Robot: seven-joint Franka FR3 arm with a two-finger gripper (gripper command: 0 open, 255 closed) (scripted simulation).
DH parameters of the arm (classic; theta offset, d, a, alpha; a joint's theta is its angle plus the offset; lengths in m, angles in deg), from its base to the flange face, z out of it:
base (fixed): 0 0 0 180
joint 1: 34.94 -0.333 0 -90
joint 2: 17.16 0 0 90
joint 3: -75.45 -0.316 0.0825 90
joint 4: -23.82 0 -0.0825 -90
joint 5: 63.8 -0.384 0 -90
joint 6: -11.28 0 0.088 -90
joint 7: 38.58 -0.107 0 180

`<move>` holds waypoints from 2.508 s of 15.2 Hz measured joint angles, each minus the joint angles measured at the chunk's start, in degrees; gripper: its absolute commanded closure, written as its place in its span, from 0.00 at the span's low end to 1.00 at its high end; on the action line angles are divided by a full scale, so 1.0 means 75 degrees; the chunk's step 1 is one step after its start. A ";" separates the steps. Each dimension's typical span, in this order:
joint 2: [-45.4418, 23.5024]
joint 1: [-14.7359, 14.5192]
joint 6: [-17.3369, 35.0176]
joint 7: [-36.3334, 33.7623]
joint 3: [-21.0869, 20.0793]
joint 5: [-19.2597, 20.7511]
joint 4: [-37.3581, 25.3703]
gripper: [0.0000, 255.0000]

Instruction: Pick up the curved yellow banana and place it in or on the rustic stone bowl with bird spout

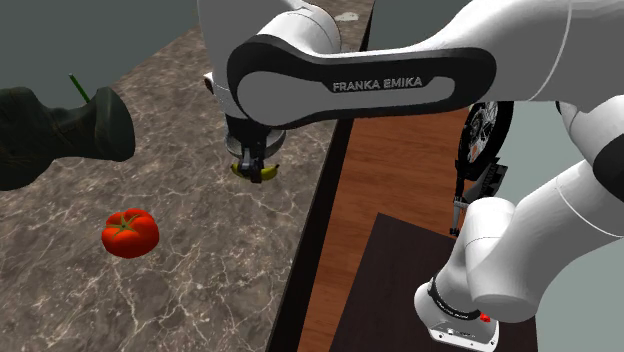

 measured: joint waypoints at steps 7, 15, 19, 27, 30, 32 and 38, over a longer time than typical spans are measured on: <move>-0.0105 0.0004 -0.0744 -0.0004 0.0004 0.0006 -0.0850 1.00; -0.1087 0.0404 -0.0918 0.0941 0.0567 0.0049 -0.1998 1.00; -0.1964 0.0685 -0.1084 0.1545 0.0891 -0.0014 -0.3031 1.00; -0.3490 0.1269 -0.1448 0.2515 0.1314 -0.0258 -0.4888 1.00; -0.3453 0.1280 -0.1119 0.2555 0.1322 -0.0256 -0.4521 1.00; -0.3409 0.1278 -0.0891 0.2567 0.1323 -0.0252 -0.4252 1.00; -0.3256 0.1243 -0.0204 0.2552 0.1309 -0.0230 -0.3410 1.00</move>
